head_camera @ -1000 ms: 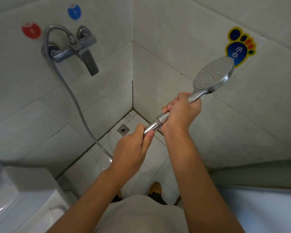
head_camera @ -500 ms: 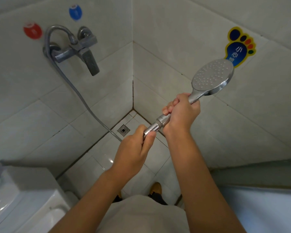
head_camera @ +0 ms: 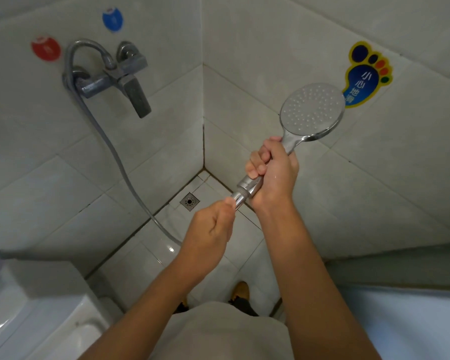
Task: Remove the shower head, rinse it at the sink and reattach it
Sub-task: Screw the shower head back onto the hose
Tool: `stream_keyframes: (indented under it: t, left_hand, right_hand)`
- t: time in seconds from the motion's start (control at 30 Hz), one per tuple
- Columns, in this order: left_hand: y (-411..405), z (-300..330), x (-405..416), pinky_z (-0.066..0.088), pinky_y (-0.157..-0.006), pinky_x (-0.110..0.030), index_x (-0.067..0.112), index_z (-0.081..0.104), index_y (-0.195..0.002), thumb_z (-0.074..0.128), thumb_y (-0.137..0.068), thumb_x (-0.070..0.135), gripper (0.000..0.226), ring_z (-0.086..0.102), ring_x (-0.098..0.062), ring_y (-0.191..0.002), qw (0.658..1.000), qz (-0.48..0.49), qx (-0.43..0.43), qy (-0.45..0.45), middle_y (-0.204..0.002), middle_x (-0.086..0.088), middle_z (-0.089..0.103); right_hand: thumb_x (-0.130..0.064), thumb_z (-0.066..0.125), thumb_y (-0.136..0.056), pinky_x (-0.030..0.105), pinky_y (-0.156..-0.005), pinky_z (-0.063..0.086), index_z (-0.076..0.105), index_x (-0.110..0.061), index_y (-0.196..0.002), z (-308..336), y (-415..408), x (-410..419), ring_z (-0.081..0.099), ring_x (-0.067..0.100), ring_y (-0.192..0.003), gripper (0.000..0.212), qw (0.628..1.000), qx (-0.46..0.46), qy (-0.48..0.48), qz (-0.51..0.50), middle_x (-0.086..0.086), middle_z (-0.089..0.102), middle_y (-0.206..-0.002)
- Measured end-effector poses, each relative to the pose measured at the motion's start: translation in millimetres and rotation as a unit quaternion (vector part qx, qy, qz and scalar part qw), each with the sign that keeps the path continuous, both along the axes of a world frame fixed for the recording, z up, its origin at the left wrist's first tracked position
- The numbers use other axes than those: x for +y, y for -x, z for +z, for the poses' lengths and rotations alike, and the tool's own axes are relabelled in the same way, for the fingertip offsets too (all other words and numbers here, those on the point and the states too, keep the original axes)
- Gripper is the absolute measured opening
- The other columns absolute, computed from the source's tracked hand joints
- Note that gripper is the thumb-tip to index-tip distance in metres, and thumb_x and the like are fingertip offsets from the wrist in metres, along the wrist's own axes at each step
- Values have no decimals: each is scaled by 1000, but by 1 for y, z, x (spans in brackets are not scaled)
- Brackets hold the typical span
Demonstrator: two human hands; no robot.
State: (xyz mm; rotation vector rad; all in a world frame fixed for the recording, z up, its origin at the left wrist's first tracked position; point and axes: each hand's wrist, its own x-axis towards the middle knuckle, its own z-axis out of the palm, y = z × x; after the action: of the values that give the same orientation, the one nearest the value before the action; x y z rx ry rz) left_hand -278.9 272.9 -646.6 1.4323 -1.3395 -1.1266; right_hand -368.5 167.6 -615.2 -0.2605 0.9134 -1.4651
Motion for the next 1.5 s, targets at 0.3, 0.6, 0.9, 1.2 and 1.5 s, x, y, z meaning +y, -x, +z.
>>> stream_keyframes:
  t: [0.3, 0.6, 0.9, 1.2, 1.5]
  left_hand:
    - [-3, 5, 2, 32, -44, -27, 23, 47, -101, 47, -91, 50, 29, 36, -10, -49, 999, -37, 19, -34, -59, 5, 41]
    - [-2, 7, 2, 32, -42, -16, 16, 48, -95, 46, -96, 36, 21, 37, -3, -45, 1000, -7, -18, 4, -56, 10, 44]
    - [-5, 9, 1, 33, -43, -17, 22, 50, -93, 45, -96, 38, 17, 40, -4, -47, 999, -6, -49, 9, -59, 7, 44]
    - [-3, 7, 5, 33, -43, -18, 22, 51, -97, 48, -97, 37, 16, 40, -4, -48, 999, 17, -50, 7, -58, 9, 45]
    - [-5, 10, 6, 35, -45, -15, 22, 50, -99, 53, -96, 36, 15, 46, -3, -49, 992, 12, -118, 32, -60, 10, 47]
  right_hand:
    - [7, 45, -91, 22, -36, 30, 45, -13, -85, -1, 6, -5, 31, 11, -39, 21, 999, 33, 0, -42, 0, 37, -57]
    - [6, 46, -92, 23, -37, 29, 44, -14, -88, 6, 5, -3, 30, 11, -40, 20, 997, 61, 16, -38, 0, 36, -57]
    - [6, 46, -90, 22, -37, 30, 45, -13, -89, 8, 8, -1, 30, 12, -41, 19, 997, 70, 34, -19, 1, 36, -59]
    - [6, 45, -91, 23, -37, 30, 44, -12, -93, 7, 5, 3, 31, 13, -40, 18, 996, 74, 24, -42, 1, 37, -58]
    - [5, 45, -92, 25, -40, 33, 45, -13, -93, 5, 6, 7, 32, 13, -42, 18, 992, 101, -10, -71, 0, 39, -57]
